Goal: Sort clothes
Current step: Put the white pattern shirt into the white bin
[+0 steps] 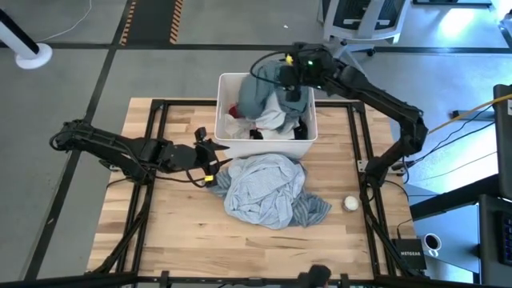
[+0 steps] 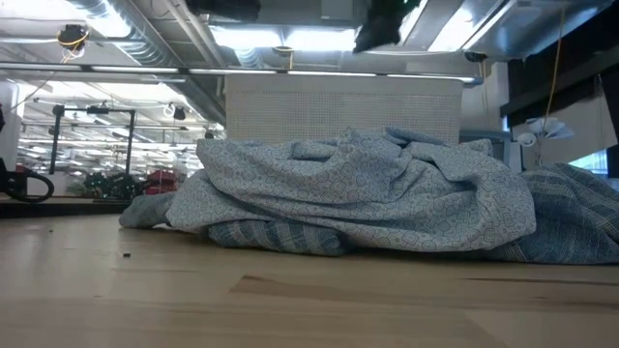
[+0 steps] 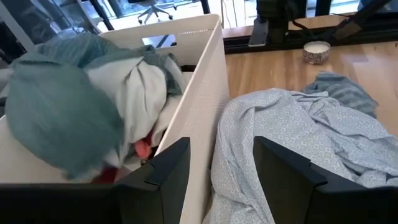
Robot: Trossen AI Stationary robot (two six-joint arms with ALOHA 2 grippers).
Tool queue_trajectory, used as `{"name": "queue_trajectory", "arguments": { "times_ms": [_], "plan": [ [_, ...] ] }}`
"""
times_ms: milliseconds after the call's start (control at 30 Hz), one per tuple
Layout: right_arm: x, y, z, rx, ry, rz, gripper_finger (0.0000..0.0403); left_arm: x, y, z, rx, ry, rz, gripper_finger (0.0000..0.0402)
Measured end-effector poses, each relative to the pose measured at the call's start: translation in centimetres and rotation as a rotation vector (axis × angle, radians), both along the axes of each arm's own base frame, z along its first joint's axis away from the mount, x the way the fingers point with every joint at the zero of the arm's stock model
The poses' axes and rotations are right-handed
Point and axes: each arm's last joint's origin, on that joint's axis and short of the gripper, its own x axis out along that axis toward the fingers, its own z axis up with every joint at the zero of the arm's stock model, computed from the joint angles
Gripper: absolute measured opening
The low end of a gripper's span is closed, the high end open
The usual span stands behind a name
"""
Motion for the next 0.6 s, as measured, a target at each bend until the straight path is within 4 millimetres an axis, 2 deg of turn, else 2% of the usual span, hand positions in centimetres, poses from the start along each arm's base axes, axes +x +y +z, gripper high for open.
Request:
{"name": "queue_trajectory", "arguments": {
  "times_ms": [133,300,400,600],
  "plan": [
    [-1.1,2.0,1.9,0.007,0.016,0.041,0.0283,-0.1,0.0,-0.1,0.001,0.016,0.002,0.0171],
    [-2.5,5.0,3.4,0.028,0.026,0.119,0.0288,-0.1,0.0,-0.1,-0.008,0.01,0.005,0.0171],
    [-3.3,7.1,3.2,0.127,0.067,0.201,0.0288,-0.2,0.0,-0.2,-0.006,0.022,0.006,0.0171],
    [-3.5,12.9,2.2,0.288,0.194,0.361,0.0288,-0.7,0.2,-1.1,-0.057,0.098,0.042,0.0171]
  ]
}}
